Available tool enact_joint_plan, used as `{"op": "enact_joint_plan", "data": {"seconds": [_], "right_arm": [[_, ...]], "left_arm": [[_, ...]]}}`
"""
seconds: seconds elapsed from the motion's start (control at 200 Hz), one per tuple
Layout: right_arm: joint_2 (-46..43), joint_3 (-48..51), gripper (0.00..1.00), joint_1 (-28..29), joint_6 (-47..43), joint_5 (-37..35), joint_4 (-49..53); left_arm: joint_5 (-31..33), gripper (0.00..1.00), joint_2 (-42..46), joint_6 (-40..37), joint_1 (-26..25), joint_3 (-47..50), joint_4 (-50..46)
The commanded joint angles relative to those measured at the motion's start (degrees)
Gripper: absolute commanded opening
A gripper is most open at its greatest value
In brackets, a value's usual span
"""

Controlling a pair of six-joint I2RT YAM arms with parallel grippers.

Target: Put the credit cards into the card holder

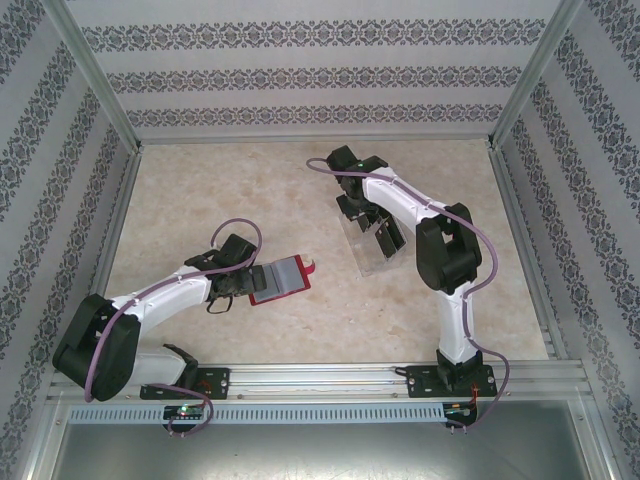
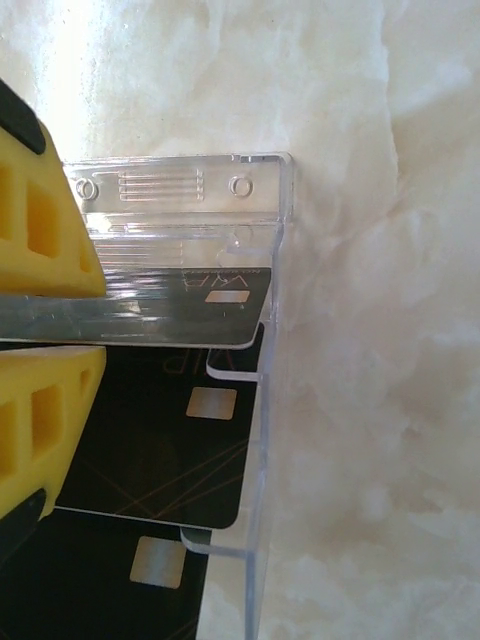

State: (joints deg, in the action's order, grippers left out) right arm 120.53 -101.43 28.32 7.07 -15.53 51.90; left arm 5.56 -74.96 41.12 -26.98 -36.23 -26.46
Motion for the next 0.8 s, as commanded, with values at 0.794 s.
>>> {"op": "enact_joint_plan", "data": {"seconds": [0.794], "right_arm": [[-7.54,-1.85,0.0,-2.15,2.18,7.99,-0.37]], "left_arm": [[1.11,1.0,0.91,-0.86,-0.33,-0.32,-0.51]]}}
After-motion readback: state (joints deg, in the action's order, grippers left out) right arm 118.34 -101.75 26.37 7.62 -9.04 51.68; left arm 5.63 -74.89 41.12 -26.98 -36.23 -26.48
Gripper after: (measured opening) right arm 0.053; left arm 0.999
